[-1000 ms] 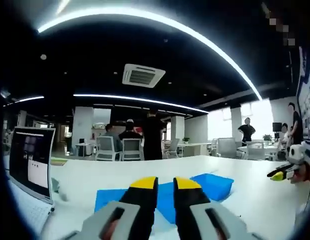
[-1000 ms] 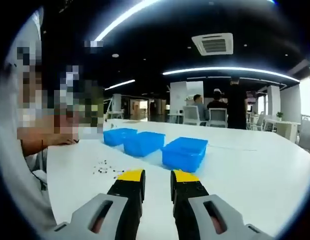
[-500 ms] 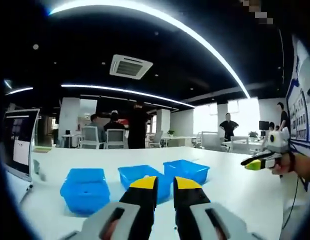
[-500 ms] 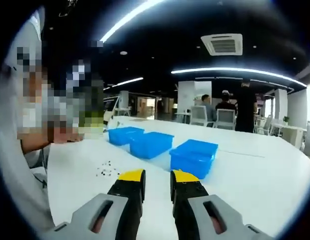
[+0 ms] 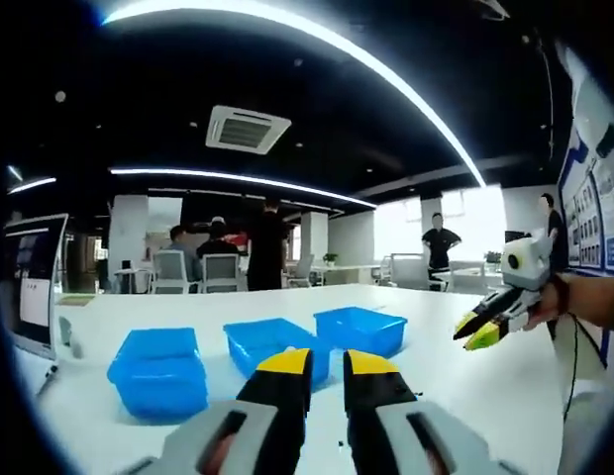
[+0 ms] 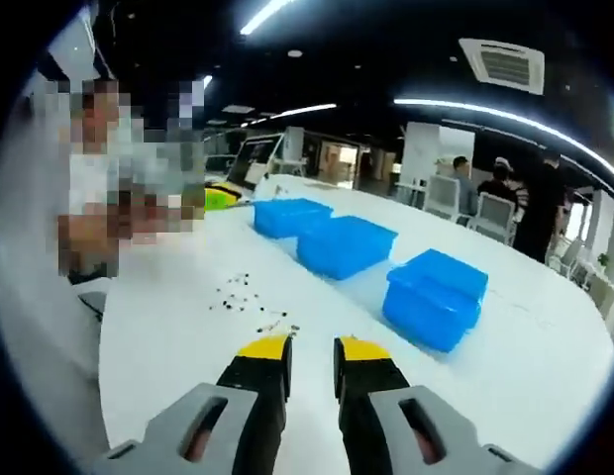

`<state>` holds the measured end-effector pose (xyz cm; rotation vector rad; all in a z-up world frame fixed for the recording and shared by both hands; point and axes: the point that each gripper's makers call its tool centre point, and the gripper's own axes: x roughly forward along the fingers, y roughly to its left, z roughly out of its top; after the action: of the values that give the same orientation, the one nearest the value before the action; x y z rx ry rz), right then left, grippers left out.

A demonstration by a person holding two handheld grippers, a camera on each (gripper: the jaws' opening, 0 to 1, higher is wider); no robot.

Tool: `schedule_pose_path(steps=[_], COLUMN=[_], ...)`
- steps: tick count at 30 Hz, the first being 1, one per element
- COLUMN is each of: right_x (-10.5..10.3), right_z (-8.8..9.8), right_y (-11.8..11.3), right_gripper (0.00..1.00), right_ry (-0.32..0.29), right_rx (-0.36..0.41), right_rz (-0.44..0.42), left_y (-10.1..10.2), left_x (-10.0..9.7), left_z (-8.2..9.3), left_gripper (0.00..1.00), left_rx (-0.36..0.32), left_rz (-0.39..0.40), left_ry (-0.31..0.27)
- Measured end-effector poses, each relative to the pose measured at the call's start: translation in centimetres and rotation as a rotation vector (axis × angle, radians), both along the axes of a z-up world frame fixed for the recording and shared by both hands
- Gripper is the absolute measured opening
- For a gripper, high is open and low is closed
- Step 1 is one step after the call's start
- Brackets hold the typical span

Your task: Pick up the resistors one by one and place each resistor into its matching bin, sorting the parts by color and model until every resistor is separated into the correct bin for its type

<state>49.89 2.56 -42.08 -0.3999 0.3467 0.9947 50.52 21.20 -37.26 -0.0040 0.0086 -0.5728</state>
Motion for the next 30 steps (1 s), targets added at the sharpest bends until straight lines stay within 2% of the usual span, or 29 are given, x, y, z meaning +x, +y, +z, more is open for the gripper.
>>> schedule_pose_path(steps=[4,8,9,11,17,22,24,30], right_x=[0.6,1.2,1.2,0.8,-0.1,0.6,1.1,1.4], right_z=[0.0,0.3,0.3,-0.4,-2.0,-3.4,-3.9,-5.6], right_y=[1.7,4.1,5.0,5.9,8.9,10.5,10.8,11.7], right_gripper=[0.18,0.15,0.14,0.14,0.14,0.14,0.13,0.11], right_ry=[-0.01,0.0,0.006,0.049,0.082,0.068,0.082,0.155], right_rx=[-0.116,-0.184,-0.214,-0.287,-0.488,-0.621,-0.658,-0.695], right_rz=[0.108,0.218,0.268,0.34,0.559,0.665,0.698,0.756], left_y=[-0.3,-0.4,-0.4,-0.3,1.4,2.5,2.7,3.3], left_x=[-0.8,-1.6,-1.8,-2.2,-2.5,-2.4,-2.4,-3.1], left_z=[-0.3,-0.8,-1.1,-1.5,-1.8,-1.6,-1.5,-1.1], left_gripper=[0.15,0.16,0.16,0.16,0.16,0.16,0.16,0.16], left_rx=[0.008,0.008,0.004,0.004,0.015,0.003,0.004,-0.015], left_rz=[-0.003,-0.001,0.004,0.007,0.042,0.064,0.07,0.083], left_ry=[0.01,0.022,0.03,0.04,0.044,0.043,0.037,0.028])
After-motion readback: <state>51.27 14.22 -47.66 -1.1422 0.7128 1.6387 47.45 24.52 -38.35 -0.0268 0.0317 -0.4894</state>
